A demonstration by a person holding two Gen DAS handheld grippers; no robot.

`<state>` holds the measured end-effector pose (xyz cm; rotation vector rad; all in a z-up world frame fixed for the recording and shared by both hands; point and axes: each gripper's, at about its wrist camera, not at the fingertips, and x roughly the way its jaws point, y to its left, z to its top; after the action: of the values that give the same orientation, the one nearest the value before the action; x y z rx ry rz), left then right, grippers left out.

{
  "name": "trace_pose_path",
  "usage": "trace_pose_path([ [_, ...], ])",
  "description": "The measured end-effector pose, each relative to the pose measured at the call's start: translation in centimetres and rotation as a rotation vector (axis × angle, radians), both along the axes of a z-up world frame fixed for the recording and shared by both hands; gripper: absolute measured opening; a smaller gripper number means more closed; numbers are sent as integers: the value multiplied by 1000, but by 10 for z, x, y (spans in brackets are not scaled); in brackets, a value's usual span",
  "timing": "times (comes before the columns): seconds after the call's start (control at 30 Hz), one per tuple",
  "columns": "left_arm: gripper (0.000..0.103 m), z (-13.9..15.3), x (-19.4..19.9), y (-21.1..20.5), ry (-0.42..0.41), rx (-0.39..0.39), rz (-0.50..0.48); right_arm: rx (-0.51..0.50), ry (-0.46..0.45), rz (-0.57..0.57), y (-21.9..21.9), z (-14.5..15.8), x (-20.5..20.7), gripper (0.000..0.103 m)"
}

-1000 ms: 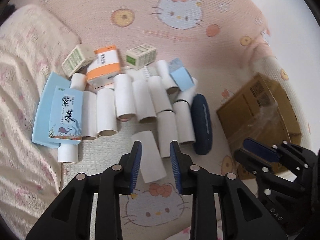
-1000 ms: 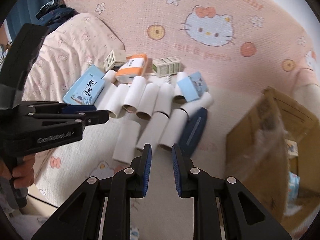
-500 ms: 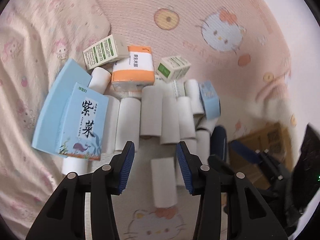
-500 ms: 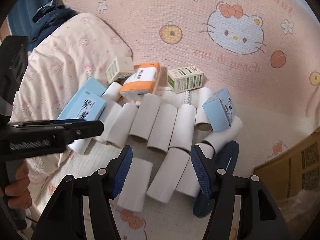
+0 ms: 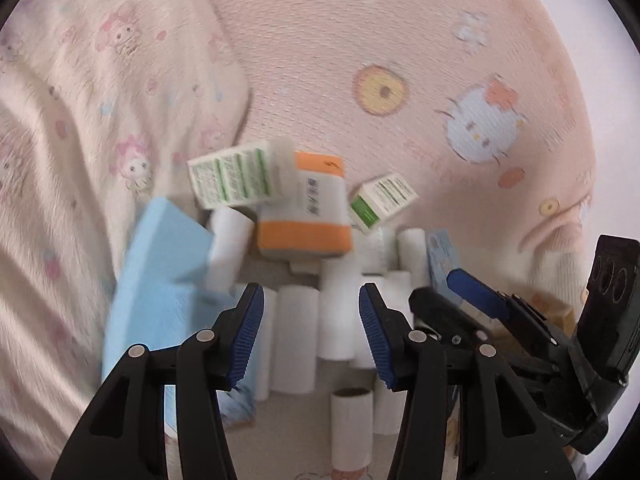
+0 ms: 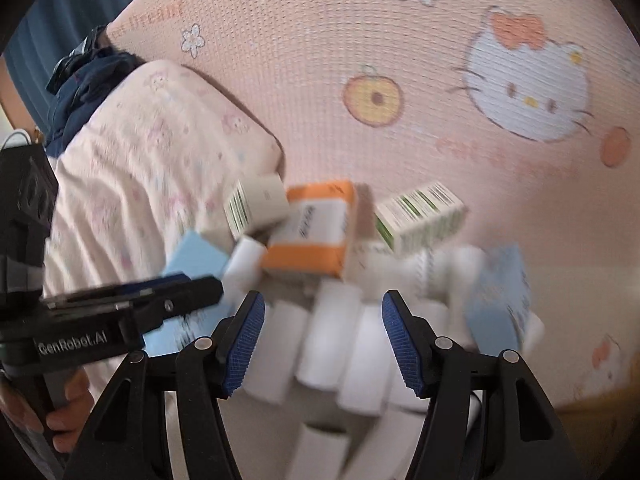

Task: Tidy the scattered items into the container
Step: 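Move the left gripper over the pile onto the white-green medicine box, then close the left gripper on the white-green box and lift it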

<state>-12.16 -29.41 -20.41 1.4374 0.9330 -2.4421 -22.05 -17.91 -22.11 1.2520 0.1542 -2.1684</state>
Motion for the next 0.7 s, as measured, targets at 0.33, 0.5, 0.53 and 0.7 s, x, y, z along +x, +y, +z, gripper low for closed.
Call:
trace_pose_path([
  [0.33, 63, -10, -38, -81, 5, 54, 87, 6, -98, 39, -61, -22, -43, 59],
  [0.5, 63, -28, -57, -101, -9, 177, 108, 13, -111, 75, -83, -31, -50, 59],
  [0.53, 63, -33, -59, -104, -18, 187, 113, 18, -116, 79, -86, -33, -51, 59],
  [0.7, 63, -55, -66, -113, -61, 221, 138, 34, -134, 85, -100, -42, -59, 60],
])
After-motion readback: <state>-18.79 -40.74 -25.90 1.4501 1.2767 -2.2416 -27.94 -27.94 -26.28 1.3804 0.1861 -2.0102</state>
